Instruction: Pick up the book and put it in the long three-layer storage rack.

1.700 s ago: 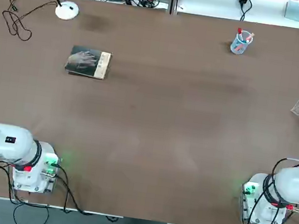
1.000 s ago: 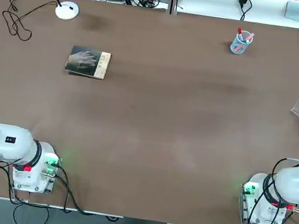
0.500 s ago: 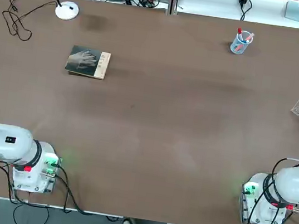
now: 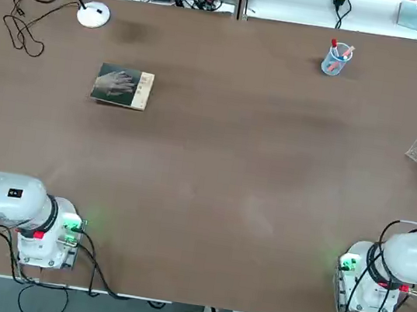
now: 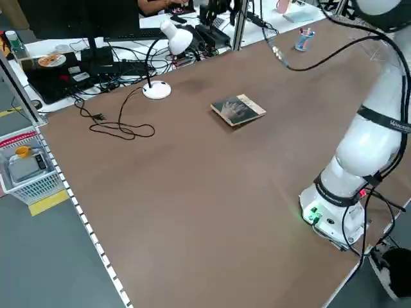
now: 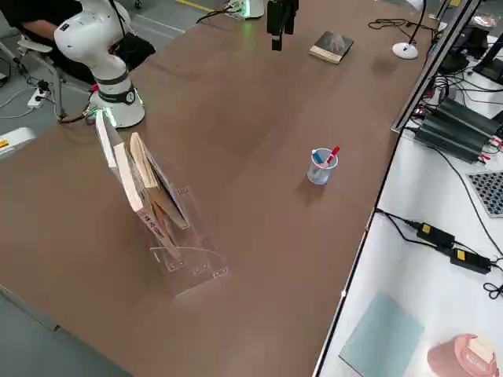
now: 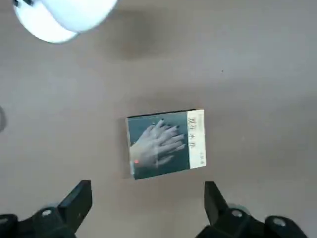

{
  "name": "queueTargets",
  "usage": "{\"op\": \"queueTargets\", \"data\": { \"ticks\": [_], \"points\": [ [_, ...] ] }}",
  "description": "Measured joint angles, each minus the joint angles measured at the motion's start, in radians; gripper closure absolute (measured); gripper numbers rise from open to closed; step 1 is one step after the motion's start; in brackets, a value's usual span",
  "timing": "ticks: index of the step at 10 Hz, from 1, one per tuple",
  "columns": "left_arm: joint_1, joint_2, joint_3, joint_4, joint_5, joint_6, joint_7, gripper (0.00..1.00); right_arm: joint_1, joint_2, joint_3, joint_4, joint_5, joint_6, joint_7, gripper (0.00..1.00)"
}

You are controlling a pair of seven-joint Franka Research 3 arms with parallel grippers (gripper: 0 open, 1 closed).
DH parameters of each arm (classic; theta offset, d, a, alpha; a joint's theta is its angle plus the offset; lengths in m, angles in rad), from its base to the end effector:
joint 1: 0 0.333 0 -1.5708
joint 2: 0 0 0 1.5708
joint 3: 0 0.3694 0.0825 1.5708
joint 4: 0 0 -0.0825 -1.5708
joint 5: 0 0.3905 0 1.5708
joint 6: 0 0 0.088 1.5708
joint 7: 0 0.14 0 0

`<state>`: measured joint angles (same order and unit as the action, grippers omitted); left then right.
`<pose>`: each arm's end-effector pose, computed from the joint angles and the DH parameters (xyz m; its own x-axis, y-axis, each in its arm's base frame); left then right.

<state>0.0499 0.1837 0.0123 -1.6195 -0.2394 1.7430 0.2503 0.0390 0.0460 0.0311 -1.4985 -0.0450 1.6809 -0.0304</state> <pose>0.6284 0.0094 0.5298 0.9901 -0.1402 -0.0062 -0.1347 -0.9620 0.2375 0.5928 0.0353 0.6644 0.9854 0.1044 0.1345 0.0988 -0.9940 0.0476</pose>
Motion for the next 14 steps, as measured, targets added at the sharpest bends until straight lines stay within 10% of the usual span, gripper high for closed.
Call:
{"op": "queueTargets", "data": {
  "ticks": [8,14],
  "points": [
    [0.009,0.015,-0.001,-0.269,-0.100,0.247,0.278,0.00,0.000,0.000,0.000,0.000,0.000,0.000,0.000,0.00],
    [0.032,0.091,-0.001,-0.316,-0.168,0.267,0.426,0.00,0.000,0.000,0.000,0.000,0.000,-0.001,0.000,0.00]
  ]
}}
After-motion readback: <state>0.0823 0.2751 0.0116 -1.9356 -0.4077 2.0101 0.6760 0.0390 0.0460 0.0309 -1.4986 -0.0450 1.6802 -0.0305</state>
